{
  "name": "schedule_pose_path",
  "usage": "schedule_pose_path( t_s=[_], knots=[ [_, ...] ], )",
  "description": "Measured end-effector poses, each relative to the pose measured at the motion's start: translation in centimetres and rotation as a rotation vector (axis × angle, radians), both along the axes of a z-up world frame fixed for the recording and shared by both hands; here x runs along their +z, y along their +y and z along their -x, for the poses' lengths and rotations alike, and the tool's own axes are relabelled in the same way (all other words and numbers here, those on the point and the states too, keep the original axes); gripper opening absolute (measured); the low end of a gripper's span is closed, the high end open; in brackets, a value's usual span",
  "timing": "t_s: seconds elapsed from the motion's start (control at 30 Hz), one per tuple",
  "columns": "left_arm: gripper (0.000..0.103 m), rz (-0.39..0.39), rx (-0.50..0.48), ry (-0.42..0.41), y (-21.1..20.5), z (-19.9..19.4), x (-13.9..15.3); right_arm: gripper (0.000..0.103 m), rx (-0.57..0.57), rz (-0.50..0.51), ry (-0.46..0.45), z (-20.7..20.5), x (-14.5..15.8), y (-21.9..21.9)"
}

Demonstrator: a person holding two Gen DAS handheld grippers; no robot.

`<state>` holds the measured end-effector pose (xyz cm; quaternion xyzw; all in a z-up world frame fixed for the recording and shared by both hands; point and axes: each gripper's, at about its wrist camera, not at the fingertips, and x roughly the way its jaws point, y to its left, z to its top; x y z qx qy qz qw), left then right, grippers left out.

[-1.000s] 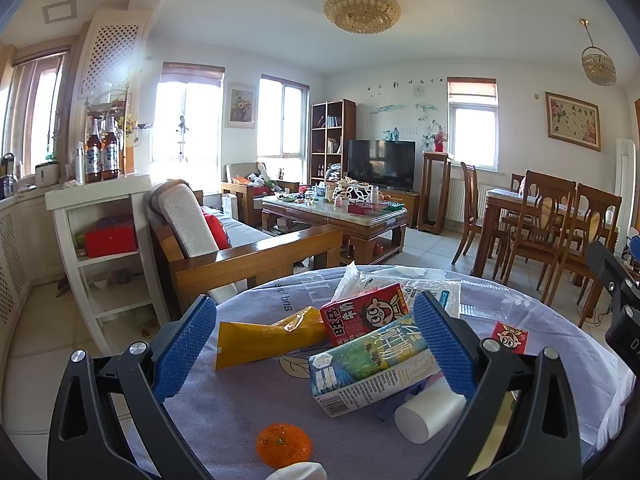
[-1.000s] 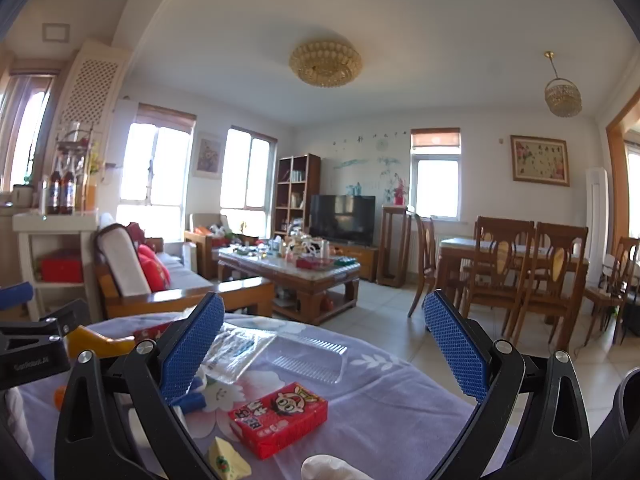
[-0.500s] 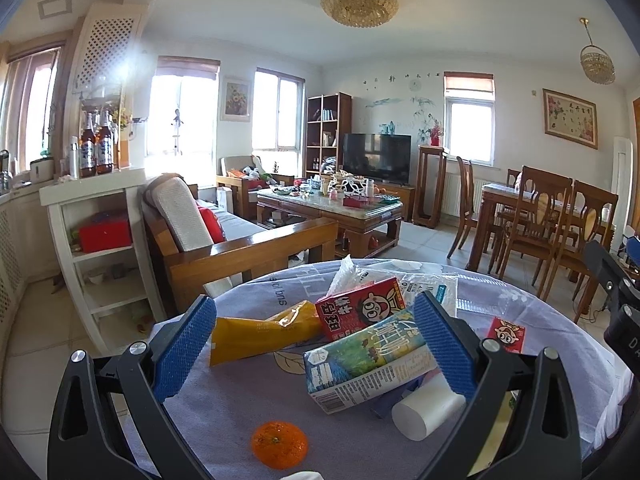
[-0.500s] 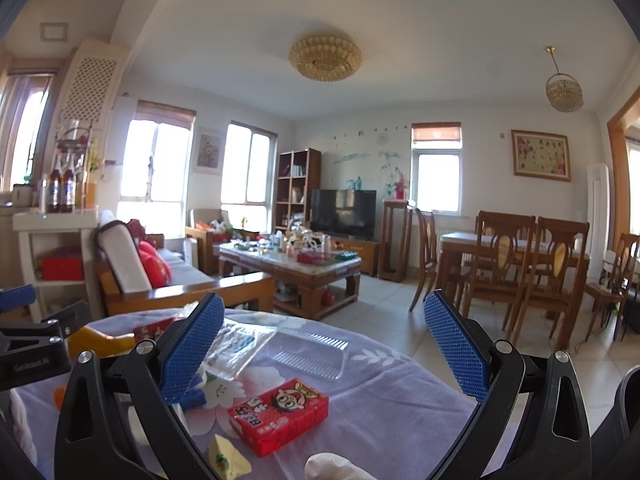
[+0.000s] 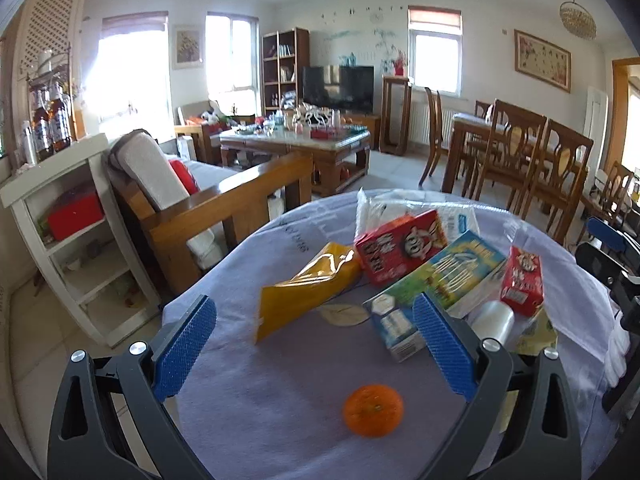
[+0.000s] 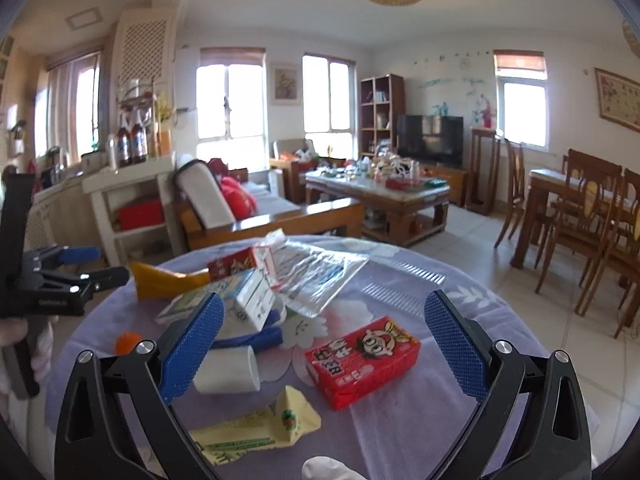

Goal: Collect trash
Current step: 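Grasp the red milk box with the right gripper while the left gripper grasps the milk carton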

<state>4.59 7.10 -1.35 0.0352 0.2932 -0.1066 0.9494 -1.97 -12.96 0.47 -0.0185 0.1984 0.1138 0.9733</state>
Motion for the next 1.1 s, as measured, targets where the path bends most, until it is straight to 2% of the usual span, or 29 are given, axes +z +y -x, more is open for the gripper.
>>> schedule_pose_path(
  t_s=[0.1,0.23,0.4,0.47,0.6,0.73,0.9,1.0,1.03,1.1],
  knots=[
    [0.098,0.052,-0.068,0.056,1.3,-0.4,-0.5,0.099,-0.024,0.024,0.063,-0.3,-0.2,-0.5],
    [0.098,0.083,-0.242,0.035,-0.7,0.3,0.1,0.099,-0.024,-0.129,0.177,-1.5,-0.8,-5.2],
    [0.098,-0.067,-0.416,0.040,-7.0,-1.0,0.0,0.099,-0.004,-0.286,0.320,-2.8,-1.9,-9.3],
    [0.098,-0.134,-0.452,0.044,-8.9,-1.6,-0.4,0.099,0.014,-0.294,0.346,-3.0,-1.9,-9.6],
    [0.098,-0.160,-0.510,0.074,-10.7,-2.7,-1.2,0.099,0.062,-0.197,0.375,-3.6,-1.5,-8.3],
    [0.098,-0.126,-0.530,0.105,-10.7,-3.5,-1.6,0.099,0.110,-0.080,0.396,-5.2,-2.2,-6.4],
    [0.098,-0.036,-0.563,0.142,-10.7,-4.9,-1.7,0.099,0.149,0.053,0.428,-7.5,-3.9,-4.0],
    [0.097,-0.027,-0.577,0.172,-11.2,-5.5,-2.2,0.099,0.166,0.116,0.461,-8.8,-4.9,-2.9],
    [0.096,-0.023,-0.583,0.180,-11.3,-5.5,-2.3,0.099,0.169,0.120,0.465,-9.2,-5.1,-2.7],
    [0.085,-0.003,-0.578,0.193,-11.2,-5.9,-2.5,0.099,0.170,0.119,0.452,-9.7,-5.0,-2.6]
  ],
)
